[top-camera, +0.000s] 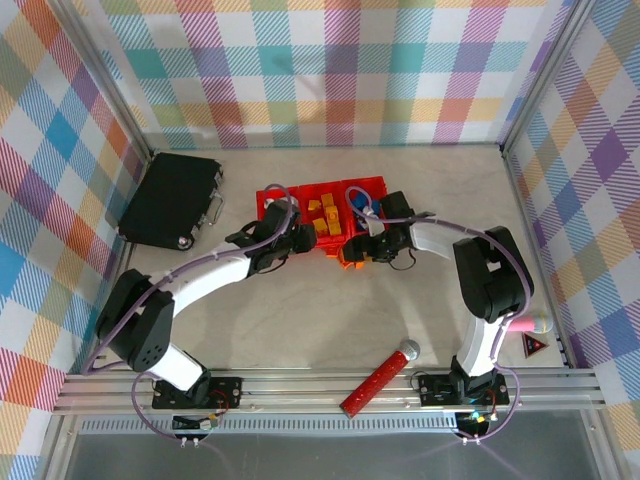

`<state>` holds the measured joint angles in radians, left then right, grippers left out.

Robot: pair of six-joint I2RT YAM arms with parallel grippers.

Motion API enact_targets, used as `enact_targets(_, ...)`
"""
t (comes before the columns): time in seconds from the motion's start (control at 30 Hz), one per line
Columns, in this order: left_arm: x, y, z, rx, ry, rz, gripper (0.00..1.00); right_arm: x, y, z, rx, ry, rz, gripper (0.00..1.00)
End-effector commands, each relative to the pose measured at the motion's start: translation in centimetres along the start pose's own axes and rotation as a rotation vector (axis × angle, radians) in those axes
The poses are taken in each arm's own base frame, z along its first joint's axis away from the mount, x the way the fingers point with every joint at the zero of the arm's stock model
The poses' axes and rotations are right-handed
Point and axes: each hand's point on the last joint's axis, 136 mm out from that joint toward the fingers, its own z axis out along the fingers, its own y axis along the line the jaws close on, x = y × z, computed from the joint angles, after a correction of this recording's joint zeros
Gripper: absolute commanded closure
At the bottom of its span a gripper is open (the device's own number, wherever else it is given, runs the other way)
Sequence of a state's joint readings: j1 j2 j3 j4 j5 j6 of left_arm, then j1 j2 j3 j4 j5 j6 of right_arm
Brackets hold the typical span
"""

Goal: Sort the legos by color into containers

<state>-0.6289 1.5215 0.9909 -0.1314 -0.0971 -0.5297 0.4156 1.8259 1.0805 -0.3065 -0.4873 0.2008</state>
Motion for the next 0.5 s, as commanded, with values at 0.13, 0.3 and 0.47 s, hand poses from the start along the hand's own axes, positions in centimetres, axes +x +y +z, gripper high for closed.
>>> enact_targets(0.13, 1.6, 1.1, -2.4, -0.035, 0.019, 0.022, 0.5, 0.6, 4.3, -0.1, -0.075, -0.035, -0.026, 0.27)
enact_targets(0.3, 3.2, 0.1, -2.8, -0.01, 0.084, 0.055, 0.45, 0.5, 5.9, -1.7, -0.083, -0.089, -0.027, 0.27)
enact_targets(0.47, 5.3, -2.1, -2.3, 0.01, 0.176, 0.137, 0.4, 0.1, 4.6, -8.3, 0.162, -0.244, -0.04, 0.25)
